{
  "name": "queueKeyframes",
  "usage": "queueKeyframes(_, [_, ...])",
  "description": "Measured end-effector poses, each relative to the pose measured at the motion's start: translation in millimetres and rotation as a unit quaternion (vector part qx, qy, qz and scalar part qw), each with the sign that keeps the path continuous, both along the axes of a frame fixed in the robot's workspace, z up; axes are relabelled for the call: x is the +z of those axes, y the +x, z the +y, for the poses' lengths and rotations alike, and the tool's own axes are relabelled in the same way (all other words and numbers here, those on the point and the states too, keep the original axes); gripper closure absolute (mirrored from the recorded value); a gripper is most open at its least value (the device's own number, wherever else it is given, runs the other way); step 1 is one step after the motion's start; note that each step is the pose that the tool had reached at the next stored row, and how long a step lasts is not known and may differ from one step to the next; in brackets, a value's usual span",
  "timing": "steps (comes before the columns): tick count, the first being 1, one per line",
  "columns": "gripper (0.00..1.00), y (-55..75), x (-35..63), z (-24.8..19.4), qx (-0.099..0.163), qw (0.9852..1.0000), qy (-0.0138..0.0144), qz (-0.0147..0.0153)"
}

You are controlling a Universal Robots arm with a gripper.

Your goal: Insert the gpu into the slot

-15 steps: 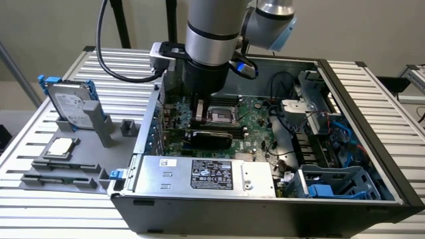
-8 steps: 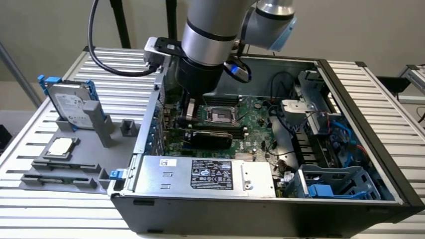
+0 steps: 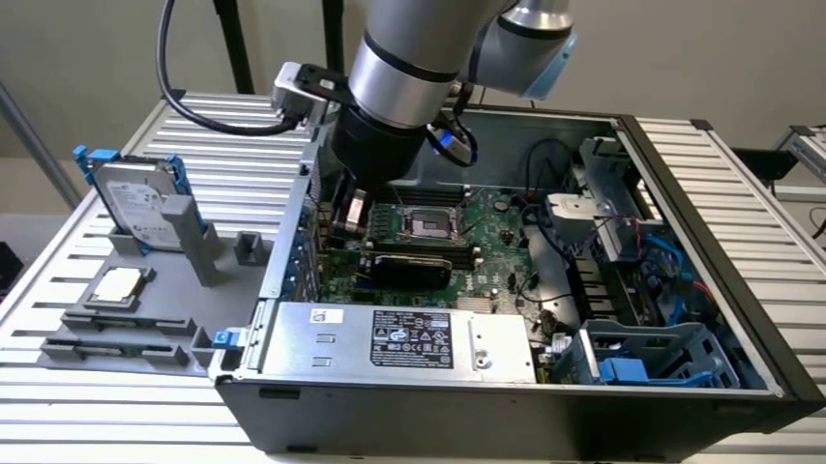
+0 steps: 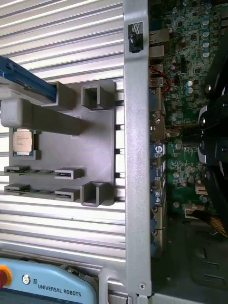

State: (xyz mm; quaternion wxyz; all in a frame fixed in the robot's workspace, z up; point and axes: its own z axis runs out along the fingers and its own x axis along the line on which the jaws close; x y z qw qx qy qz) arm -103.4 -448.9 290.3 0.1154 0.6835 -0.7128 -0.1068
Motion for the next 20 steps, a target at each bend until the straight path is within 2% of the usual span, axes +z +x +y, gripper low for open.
queueKeyframes(1, [0.89, 0.0, 0.2, 0.2, 0.000, 1.0000, -0.0016, 0.0028])
queueKeyframes(3, [0.89, 0.0, 1.3, 0.9, 0.000, 1.0000, -0.0052, 0.0063])
queueKeyframes(5, [0.89, 0.0, 2.0, 1.8, 0.000, 0.9999, -0.0095, 0.0076])
queueKeyframes(8, [0.89, -0.4, 2.0, 4.3, 0.000, 0.9999, -0.0135, 0.0081])
queueKeyframes(14, [0.89, -4.3, 1.4, 6.2, -0.002, 0.9998, -0.0163, 0.0083])
queueKeyframes(20, [0.89, -6.2, 1.0, 7.4, -0.010, 0.9998, -0.0173, 0.0085])
